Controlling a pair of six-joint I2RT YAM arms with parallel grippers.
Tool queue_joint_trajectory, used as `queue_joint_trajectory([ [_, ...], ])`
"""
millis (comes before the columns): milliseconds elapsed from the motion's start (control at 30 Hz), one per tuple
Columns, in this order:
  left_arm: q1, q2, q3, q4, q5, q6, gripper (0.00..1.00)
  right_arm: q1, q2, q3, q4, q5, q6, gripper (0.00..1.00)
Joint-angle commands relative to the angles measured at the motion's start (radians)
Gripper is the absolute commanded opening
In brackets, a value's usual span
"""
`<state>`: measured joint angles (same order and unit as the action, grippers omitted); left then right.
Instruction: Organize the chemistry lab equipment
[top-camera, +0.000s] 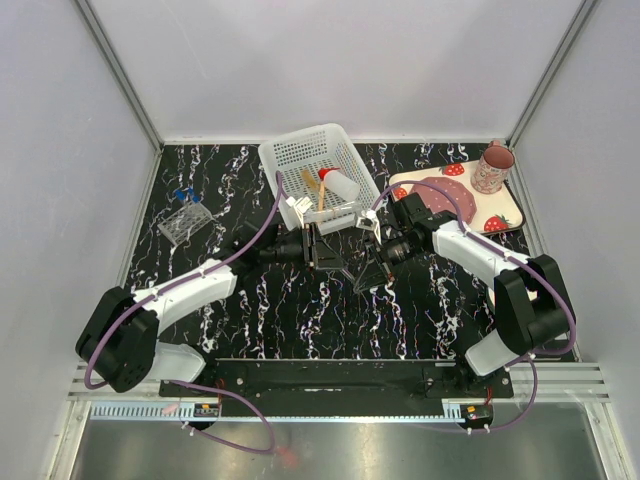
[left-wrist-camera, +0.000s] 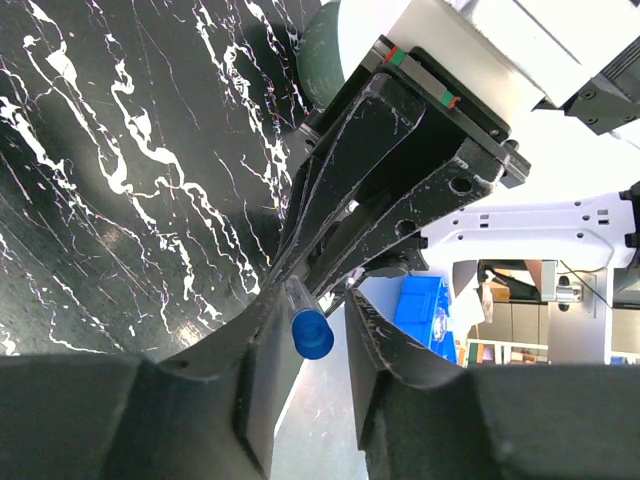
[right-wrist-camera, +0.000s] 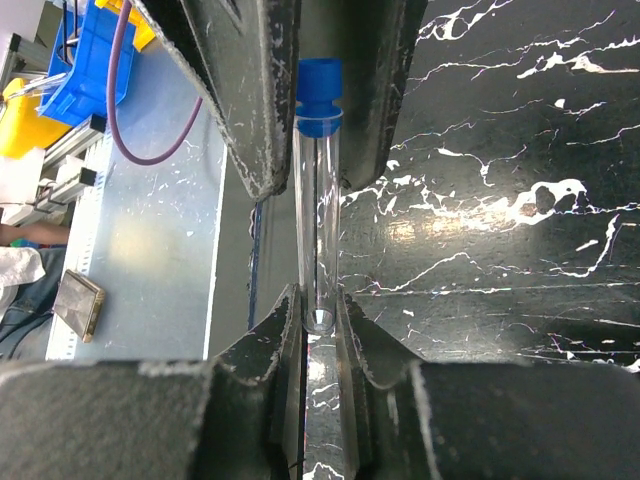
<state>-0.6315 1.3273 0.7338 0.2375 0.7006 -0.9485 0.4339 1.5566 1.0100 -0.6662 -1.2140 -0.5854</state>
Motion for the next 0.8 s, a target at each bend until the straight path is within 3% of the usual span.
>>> queue_joint_trajectory([
  [0, -0.004, 0.004, 0.055, 0.054, 0.030, 0.004, 0.30, 0.014, 0.010, 0.042, -0.016, 0.002, -0.033, 0.10],
  [267, -0.004, -0.003, 0.065, 0.026, 0.053, 0.019, 0.14, 0.014, 0.013, 0.048, -0.022, 0.005, -0.036, 0.10],
  [333, -0.004, -0.011, 0.067, 0.020, 0.057, 0.028, 0.13, 0.014, 0.017, 0.050, -0.024, 0.008, -0.031, 0.17],
  [400, -0.004, -0.028, 0.072, -0.009, 0.050, 0.056, 0.12, 0.012, 0.020, 0.053, -0.023, 0.013, -0.024, 0.29],
  [433, 0.000, -0.039, 0.078, -0.036, 0.039, 0.077, 0.12, 0.014, 0.020, 0.056, -0.024, 0.017, -0.021, 0.45],
  [500, 0.013, -0.080, 0.108, -0.168, -0.004, 0.161, 0.12, 0.014, 0.014, 0.065, -0.029, 0.040, -0.022, 0.64],
  [533, 0.036, -0.095, 0.116, -0.211, -0.019, 0.187, 0.12, 0.014, 0.008, 0.067, -0.030, 0.050, -0.025, 0.80],
  [633, 0.125, -0.169, 0.151, -0.412, -0.099, 0.304, 0.12, 0.011, -0.026, 0.067, -0.042, 0.109, -0.053, 1.00],
  [767, 0.294, -0.249, 0.196, -0.708, -0.223, 0.488, 0.12, -0.021, -0.079, 0.059, -0.042, 0.176, -0.067, 1.00],
])
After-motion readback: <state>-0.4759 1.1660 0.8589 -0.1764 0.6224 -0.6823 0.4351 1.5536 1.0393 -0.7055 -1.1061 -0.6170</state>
